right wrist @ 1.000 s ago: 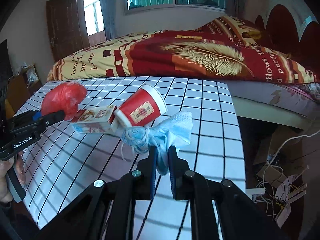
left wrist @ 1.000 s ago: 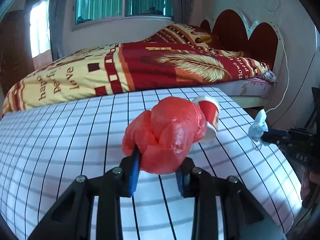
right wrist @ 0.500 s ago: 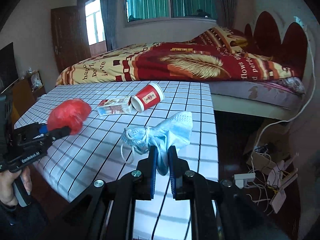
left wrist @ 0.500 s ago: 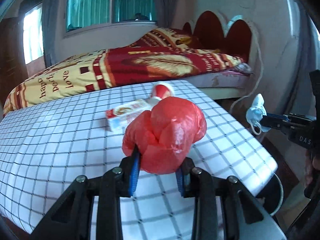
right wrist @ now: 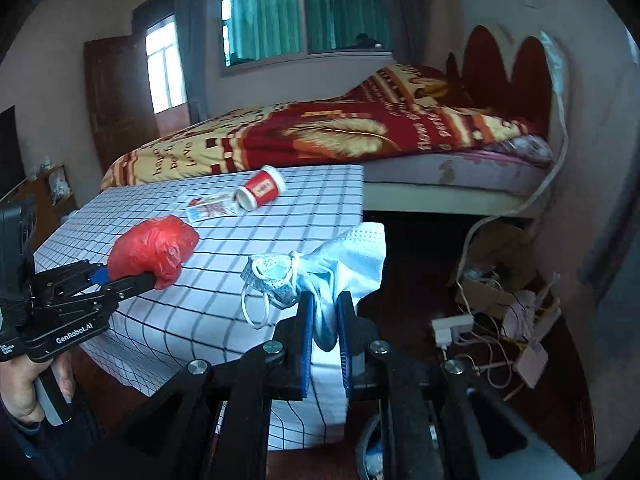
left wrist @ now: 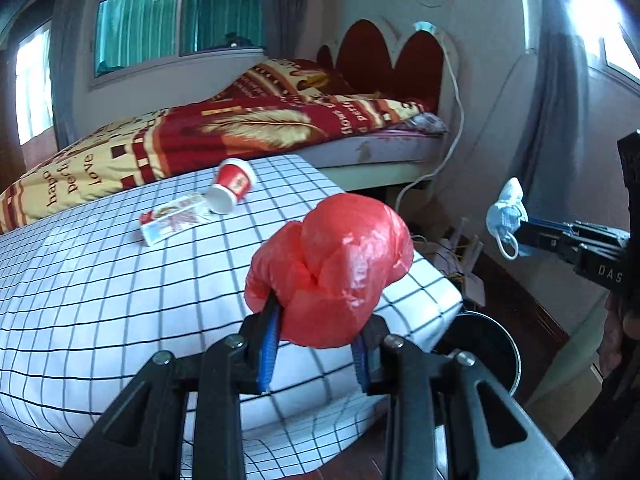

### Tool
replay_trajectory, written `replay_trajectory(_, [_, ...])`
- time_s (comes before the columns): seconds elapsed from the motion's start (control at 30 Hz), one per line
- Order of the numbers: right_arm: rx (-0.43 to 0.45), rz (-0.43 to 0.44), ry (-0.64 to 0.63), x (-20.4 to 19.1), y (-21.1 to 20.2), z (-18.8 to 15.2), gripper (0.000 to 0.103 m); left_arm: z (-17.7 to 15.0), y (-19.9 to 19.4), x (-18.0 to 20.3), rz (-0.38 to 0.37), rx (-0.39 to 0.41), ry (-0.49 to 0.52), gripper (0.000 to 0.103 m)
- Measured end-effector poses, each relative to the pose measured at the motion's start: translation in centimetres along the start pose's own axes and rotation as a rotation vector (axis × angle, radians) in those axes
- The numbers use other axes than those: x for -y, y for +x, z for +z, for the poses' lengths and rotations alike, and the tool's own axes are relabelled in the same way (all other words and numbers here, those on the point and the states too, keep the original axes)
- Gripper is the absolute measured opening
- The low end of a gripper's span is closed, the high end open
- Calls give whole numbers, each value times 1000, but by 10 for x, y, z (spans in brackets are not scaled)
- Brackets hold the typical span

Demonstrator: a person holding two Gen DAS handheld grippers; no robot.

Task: Collect trash
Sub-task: 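Carry the face mask and red bag over the black bin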

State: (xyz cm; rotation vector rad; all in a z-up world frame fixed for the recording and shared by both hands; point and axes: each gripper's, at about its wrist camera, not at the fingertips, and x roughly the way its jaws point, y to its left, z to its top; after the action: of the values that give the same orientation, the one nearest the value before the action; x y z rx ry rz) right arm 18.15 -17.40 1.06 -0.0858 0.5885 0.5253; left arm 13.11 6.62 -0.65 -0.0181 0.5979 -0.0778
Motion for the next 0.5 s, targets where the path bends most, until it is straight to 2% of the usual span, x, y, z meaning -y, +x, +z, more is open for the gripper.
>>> replay_trajectory(0.3, [-2, -74, 96, 52, -25, -30, 12, -3, 4, 42, -50, -11, 43, 33])
replay_trajectory(0.5, [0, -106, 129, 72, -37, -40, 12, -4, 11, 71, -93, -23, 73, 33])
